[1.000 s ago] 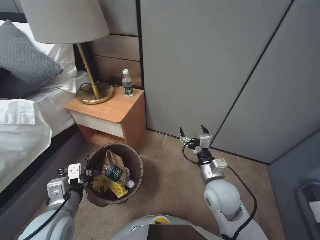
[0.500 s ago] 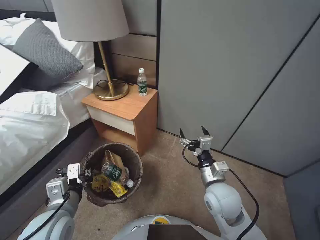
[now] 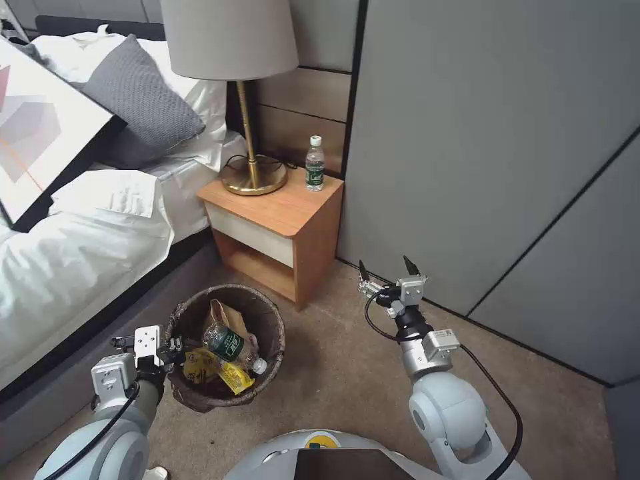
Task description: Pick up the trash bin, then pick up the garbage from the floor and place it into the trash bin.
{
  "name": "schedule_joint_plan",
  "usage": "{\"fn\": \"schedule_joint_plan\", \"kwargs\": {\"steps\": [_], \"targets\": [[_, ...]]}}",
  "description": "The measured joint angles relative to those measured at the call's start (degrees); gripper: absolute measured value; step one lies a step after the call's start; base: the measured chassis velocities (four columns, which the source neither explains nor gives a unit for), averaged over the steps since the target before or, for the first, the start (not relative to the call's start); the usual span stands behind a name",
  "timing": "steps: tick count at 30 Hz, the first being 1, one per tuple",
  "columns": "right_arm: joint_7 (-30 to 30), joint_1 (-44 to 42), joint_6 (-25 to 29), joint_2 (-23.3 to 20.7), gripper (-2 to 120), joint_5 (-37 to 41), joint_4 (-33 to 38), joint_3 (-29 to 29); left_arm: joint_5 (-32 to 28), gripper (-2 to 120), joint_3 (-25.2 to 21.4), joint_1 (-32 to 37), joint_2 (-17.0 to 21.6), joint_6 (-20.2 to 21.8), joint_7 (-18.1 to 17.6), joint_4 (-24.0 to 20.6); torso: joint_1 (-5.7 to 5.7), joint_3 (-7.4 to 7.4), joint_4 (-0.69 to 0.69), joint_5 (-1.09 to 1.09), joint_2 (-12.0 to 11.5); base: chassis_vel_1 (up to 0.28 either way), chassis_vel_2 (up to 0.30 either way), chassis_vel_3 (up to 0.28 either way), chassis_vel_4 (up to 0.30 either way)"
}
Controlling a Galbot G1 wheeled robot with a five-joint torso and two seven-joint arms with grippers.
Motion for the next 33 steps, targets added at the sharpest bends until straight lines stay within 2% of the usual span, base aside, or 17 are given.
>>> {"fn": "schedule_joint_plan", "kwargs": {"steps": [33], "targets": [[-0.1,-5.5,1.9,0.7,100,-2.9,2.2,-0.7,-0.3,3,-0.5,-0.2,0.0,-0.2,0.0,0.0,0.0,0.0,0.0,0.0,0.0,0.047,0.053,0.05,0.048]]}}
